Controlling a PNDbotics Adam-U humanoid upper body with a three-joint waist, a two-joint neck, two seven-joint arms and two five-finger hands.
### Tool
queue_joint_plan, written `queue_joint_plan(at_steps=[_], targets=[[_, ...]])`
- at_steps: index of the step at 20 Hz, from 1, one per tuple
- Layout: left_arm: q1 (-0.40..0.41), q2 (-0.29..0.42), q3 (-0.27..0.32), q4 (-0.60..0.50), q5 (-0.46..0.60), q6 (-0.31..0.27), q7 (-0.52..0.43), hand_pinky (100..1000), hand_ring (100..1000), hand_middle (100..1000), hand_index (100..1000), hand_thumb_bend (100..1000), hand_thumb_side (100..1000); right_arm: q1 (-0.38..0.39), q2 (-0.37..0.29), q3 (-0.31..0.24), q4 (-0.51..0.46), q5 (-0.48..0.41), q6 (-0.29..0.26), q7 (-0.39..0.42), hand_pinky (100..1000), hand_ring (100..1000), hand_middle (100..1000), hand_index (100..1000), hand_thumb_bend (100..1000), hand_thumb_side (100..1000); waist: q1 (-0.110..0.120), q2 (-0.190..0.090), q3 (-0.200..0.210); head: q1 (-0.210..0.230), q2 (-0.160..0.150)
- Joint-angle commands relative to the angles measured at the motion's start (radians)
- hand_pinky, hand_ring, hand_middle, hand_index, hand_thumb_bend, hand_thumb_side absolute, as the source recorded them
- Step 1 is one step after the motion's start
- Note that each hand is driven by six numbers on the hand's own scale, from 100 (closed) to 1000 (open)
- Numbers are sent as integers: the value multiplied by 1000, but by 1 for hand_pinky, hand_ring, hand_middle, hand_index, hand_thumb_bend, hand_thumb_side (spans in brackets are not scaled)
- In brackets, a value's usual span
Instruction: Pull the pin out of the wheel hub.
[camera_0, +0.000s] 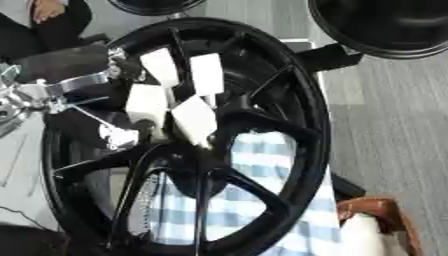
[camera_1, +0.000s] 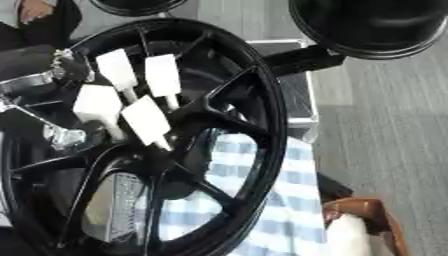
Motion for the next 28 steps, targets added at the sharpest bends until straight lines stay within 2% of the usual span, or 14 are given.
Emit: queue_joint_plan(at_steps=[1,6,10,13,18,20,22,23,25,26,27,28], targets=[[4,27,53,-10,19,-14,25,497,293,234,515,100,333,0,-14,-9,-12,-2,0,-6,704,530,421,764,100,687,-2,-22,3,-4,5],[51,37,144,-10,53,-38,77,495,281,217,506,100,298,4,-14,-15,-12,0,0,-14,705,531,422,764,100,685,-7,-24,16,-16,5],[120,33,255,-10,95,-14,140,493,273,206,505,100,313,7,-12,-20,-12,3,0,-21,705,531,422,764,100,684,-11,-25,31,-29,4],[199,17,362,-10,132,51,206,494,267,199,507,100,341,10,-9,-26,-12,6,1,-28,706,531,422,764,100,681,-16,-24,44,-40,3],[307,-24,533,-10,173,220,324,537,295,222,530,100,356,12,-11,-36,-12,13,-2,-40,706,532,423,764,100,677,-20,-25,63,-53,5],[334,-40,581,-6,146,282,370,556,316,243,545,100,310,12,-12,-38,-12,15,-3,-43,706,533,423,764,100,675,-22,-26,66,-55,3],[348,-50,606,11,96,317,400,577,342,271,565,100,246,12,-14,-40,-12,15,-5,-45,707,533,424,764,100,673,-24,-28,67,-56,1],[353,-54,612,27,67,327,404,594,366,296,582,100,235,12,-15,-41,-12,16,-6,-46,707,533,424,764,100,673,-25,-28,67,-56,1],[361,-61,612,64,16,333,367,686,501,450,696,100,233,11,-16,-42,-12,15,-7,-47,707,533,424,764,100,672,-27,-30,64,-55,-1],[363,-64,609,77,-4,325,331,747,596,543,776,100,304,11,-16,-43,-12,15,-7,-48,707,534,424,764,100,671,-28,-30,63,-55,-1],[366,-67,603,87,-25,304,276,826,721,661,841,100,440,11,-17,-43,-12,14,-8,-48,707,534,424,764,100,671,-29,-31,62,-54,-2],[367,-71,600,93,-44,277,218,896,793,723,882,128,534,11,-18,-43,-12,14,-9,-48,707,534,424,763,100,670,-30,-32,62,-54,-2]])
